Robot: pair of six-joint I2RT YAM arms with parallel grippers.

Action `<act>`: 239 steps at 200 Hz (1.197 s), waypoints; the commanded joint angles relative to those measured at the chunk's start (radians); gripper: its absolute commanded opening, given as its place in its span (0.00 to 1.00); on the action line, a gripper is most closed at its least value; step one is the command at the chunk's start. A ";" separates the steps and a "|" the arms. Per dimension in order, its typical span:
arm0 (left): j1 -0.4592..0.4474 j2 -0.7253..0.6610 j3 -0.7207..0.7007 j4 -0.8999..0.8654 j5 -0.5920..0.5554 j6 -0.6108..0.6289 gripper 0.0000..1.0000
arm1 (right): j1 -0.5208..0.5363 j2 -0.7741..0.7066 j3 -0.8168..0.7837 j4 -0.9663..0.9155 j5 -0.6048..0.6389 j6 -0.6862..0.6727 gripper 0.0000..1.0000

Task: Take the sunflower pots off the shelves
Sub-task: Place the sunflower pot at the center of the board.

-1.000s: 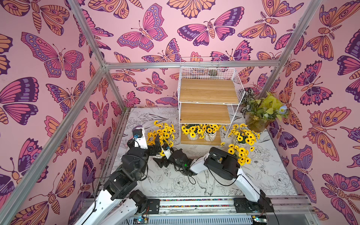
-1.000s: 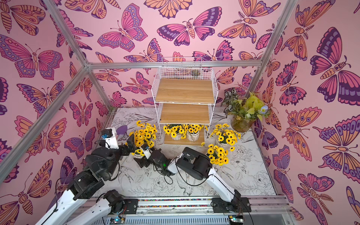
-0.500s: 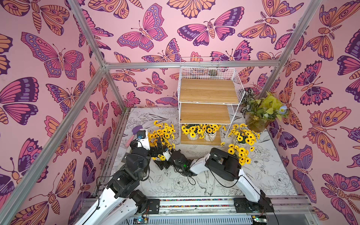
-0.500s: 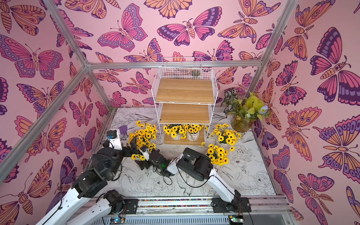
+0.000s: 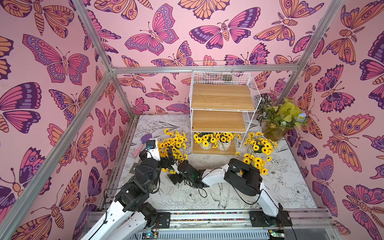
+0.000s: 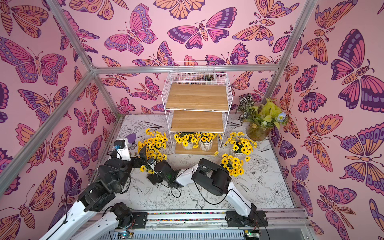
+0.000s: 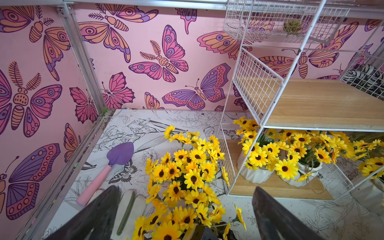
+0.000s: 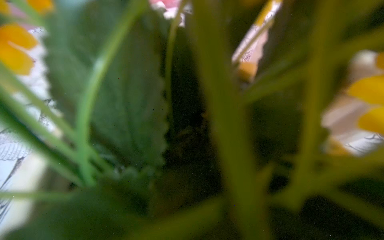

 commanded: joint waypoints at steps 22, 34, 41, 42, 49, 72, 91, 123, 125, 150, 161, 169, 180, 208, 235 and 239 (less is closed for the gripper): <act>0.007 0.015 -0.044 0.078 0.014 -0.018 1.00 | 0.028 -0.127 -0.172 -0.223 0.073 0.021 0.99; 0.007 0.023 -0.051 0.106 0.028 -0.016 1.00 | 0.033 -0.181 -0.208 -0.228 0.082 0.021 0.99; 0.005 0.031 -0.052 0.120 0.037 -0.016 1.00 | 0.036 -0.212 -0.227 -0.236 0.089 0.020 0.99; 0.006 0.032 -0.051 0.122 0.038 -0.017 1.00 | 0.037 -0.216 -0.230 -0.237 0.090 0.020 0.99; 0.006 0.043 -0.049 0.132 0.049 -0.017 1.00 | 0.040 -0.247 -0.247 -0.246 0.096 0.020 0.99; 0.005 0.091 -0.037 0.155 0.097 -0.012 1.00 | 0.047 -0.347 -0.301 -0.288 0.119 0.034 0.99; 0.006 0.133 -0.041 0.183 0.130 -0.012 1.00 | 0.049 -0.453 -0.371 -0.312 0.150 0.064 0.99; 0.005 0.215 -0.074 0.294 0.246 -0.021 1.00 | 0.052 -0.649 -0.444 -0.457 0.226 0.104 0.99; 0.005 0.224 -0.075 0.300 0.252 -0.023 1.00 | 0.052 -0.670 -0.448 -0.468 0.233 0.106 0.99; 0.002 0.336 -0.093 0.397 0.306 -0.050 1.00 | 0.053 -0.883 -0.474 -0.656 0.321 0.147 0.99; -0.005 0.384 -0.103 0.451 0.317 -0.057 1.00 | 0.053 -0.972 -0.469 -0.768 0.367 0.157 0.99; -0.016 0.422 -0.109 0.498 0.331 -0.045 1.00 | 0.054 -1.034 -0.465 -0.842 0.400 0.167 0.99; -0.042 0.474 -0.107 0.551 0.315 -0.021 1.00 | 0.053 -1.124 -0.464 -0.925 0.429 0.179 0.99; -0.092 0.605 -0.077 0.628 0.299 0.015 1.00 | 0.053 -1.326 -0.485 -1.045 0.480 0.206 0.99; -0.113 0.752 -0.067 0.744 0.359 0.009 1.00 | 0.053 -1.425 -0.465 -1.177 0.540 0.240 0.99; -0.114 0.775 -0.065 0.764 0.373 0.006 1.00 | 0.053 -1.433 -0.462 -1.193 0.549 0.243 0.99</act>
